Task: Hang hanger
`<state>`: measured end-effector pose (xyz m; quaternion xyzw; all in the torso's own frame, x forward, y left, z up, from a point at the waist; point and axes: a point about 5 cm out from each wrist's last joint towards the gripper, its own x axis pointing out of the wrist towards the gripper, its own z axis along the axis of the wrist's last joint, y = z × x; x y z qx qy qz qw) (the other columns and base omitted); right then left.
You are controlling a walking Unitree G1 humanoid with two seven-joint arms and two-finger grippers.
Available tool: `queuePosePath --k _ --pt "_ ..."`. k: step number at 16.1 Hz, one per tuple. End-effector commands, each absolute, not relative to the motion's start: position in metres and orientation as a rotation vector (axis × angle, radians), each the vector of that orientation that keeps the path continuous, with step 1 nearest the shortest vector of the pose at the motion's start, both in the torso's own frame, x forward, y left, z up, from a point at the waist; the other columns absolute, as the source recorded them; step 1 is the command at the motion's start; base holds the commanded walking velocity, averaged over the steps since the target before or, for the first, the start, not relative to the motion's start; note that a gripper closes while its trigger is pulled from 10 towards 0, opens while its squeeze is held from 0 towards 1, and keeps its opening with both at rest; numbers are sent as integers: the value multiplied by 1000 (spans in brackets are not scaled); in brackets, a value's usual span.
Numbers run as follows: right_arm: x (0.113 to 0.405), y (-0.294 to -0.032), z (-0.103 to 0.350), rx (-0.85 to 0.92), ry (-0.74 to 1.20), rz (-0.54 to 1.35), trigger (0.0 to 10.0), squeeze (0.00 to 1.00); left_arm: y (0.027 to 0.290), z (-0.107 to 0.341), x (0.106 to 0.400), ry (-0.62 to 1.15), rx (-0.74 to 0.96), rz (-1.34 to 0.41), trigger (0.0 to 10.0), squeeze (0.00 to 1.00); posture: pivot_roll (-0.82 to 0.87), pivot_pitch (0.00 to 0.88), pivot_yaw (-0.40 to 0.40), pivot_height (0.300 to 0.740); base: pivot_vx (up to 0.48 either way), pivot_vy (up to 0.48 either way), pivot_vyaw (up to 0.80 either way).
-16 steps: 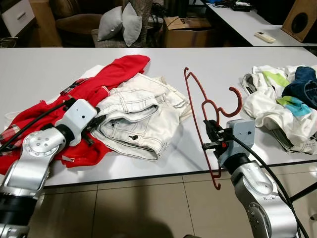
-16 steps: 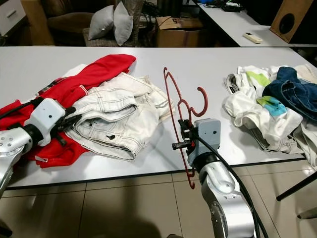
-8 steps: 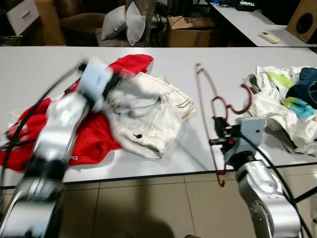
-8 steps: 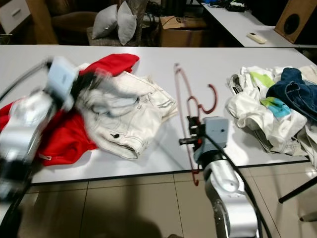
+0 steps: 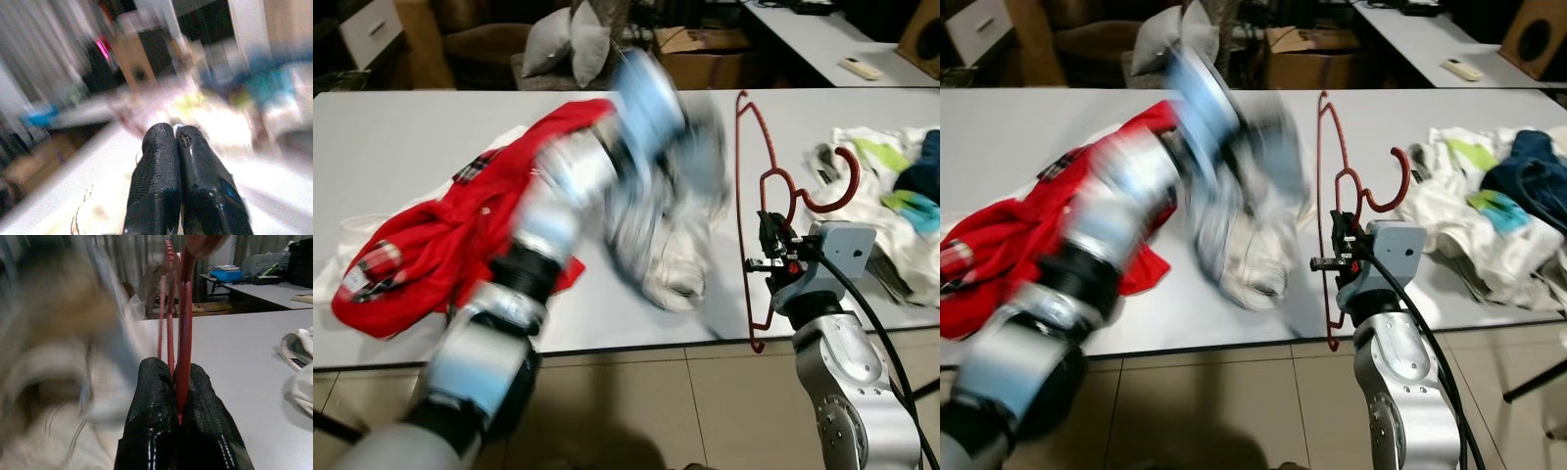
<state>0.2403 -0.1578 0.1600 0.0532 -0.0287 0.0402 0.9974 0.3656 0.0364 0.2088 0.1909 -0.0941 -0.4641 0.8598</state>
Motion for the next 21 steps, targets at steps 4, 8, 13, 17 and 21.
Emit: queuePosePath --k 4,8,13,17,21 --pt "236 -162 164 117 -75 64 10000 0 77 194 375 -118 422 -815 10000 1000 -31 0 14 740 0 0 0" --pt "236 -161 163 114 -63 85 10000 0 119 187 364 -70 522 -743 10000 1000 -26 4 -9 740 0 0 0" --pt "237 -166 164 100 -51 101 10000 0 117 176 326 29 209 -735 10000 1000 -27 20 -23 740 0 0 0" --pt "237 -164 164 102 -44 115 10000 0 114 174 312 68 60 -663 10000 1000 -24 17 -37 740 0 0 0" --pt "240 -161 166 98 -47 131 10000 0 107 178 311 92 -26 -636 10000 380 -29 7 -35 740 0 0 0"
